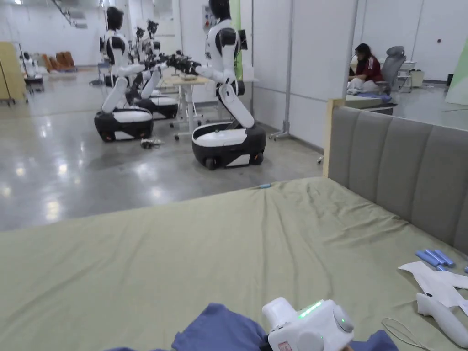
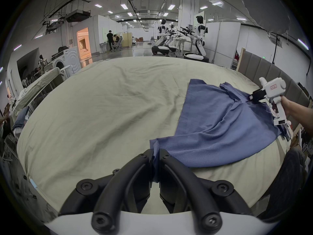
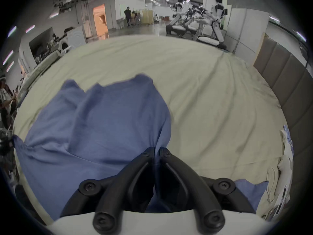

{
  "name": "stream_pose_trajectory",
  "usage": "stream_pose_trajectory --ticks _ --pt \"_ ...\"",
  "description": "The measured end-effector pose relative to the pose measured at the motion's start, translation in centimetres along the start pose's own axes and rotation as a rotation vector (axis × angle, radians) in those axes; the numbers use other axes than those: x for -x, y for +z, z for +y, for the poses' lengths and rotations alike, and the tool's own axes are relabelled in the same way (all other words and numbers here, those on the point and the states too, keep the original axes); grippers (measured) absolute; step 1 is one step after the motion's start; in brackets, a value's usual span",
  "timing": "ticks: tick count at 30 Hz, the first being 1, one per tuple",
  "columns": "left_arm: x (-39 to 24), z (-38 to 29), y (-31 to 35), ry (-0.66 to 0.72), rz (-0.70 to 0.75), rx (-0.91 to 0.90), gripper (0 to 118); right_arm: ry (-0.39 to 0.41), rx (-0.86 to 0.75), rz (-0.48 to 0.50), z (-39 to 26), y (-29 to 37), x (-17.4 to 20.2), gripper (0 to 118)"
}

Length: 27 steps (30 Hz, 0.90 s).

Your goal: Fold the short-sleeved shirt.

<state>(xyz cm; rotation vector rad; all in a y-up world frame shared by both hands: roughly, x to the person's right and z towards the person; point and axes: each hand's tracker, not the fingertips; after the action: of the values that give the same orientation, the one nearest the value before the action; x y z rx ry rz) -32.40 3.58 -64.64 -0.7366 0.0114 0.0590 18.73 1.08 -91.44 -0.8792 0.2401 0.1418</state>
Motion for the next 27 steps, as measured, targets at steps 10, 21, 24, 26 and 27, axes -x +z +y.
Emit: stream_pose_trajectory --ticks 10,21,24,26,27 --pt "0.2 1.7 -0.1 -0.006 0.022 -0.056 7 -0.048 -0.243 -0.040 0.6 10.7 0.6 7" --pt "-1.6 11.9 0.9 0.083 -0.009 -0.211 7 -0.053 -0.419 -0.107 4.7 20.7 -1.8 7" --pt "-2.3 15.9 2.3 0.081 0.009 -0.265 7 -0.056 -0.490 -0.124 7.0 24.4 -2.9 7" --pt "-2.6 18.8 3.4 0.075 0.024 -0.291 7 -0.072 -0.538 -0.119 8.7 27.1 -3.6 7" --pt "-2.6 20.1 3.8 0.075 0.027 -0.310 7 -0.079 -0.559 -0.113 9.4 28.1 -3.9 7"
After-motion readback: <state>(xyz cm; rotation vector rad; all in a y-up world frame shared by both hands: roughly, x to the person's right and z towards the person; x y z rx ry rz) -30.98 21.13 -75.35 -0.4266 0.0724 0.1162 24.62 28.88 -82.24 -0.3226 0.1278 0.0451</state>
